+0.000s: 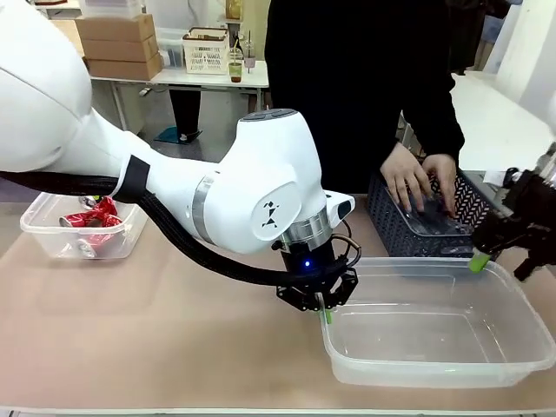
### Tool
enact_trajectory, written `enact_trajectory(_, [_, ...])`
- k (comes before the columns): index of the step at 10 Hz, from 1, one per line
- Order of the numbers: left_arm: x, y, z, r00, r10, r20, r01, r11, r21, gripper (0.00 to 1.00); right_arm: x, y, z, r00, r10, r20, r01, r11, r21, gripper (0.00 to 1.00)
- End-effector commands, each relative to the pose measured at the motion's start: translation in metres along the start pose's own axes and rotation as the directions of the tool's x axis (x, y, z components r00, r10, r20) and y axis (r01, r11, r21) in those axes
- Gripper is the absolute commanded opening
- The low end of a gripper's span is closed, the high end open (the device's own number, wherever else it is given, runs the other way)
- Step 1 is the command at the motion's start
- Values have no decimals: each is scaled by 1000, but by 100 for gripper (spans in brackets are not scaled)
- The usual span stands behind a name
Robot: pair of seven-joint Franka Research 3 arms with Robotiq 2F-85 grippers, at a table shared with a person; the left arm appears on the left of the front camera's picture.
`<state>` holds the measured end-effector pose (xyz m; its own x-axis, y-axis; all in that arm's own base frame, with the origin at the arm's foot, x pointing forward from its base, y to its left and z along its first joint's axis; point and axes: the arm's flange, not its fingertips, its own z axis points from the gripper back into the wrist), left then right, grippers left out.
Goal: Sort the waste into each basket.
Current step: Pick up the Organizing box on the right side of the table and lift it.
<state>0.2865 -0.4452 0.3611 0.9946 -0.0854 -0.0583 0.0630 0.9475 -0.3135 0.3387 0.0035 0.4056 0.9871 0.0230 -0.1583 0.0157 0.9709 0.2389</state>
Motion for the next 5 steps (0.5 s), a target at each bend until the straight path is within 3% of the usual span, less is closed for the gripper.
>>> enact_trajectory(1, [1, 1, 5, 1000, -12, 4, 12, 999, -44, 0, -123, -13, -166, 1000, -19, 13, 20, 997, -74, 100])
enact_trajectory(3, [1, 2, 5, 1000, -3, 0, 3, 999, -43, 0, -127, -21, -164, 1000, -25, 4, 25, 987, -157, 100])
enact_trajectory(5, [2, 2, 3, 1000, 0, -3, 0, 999, -37, 0, -130, -27, -144, 998, -43, 42, 47, 994, -101, 100])
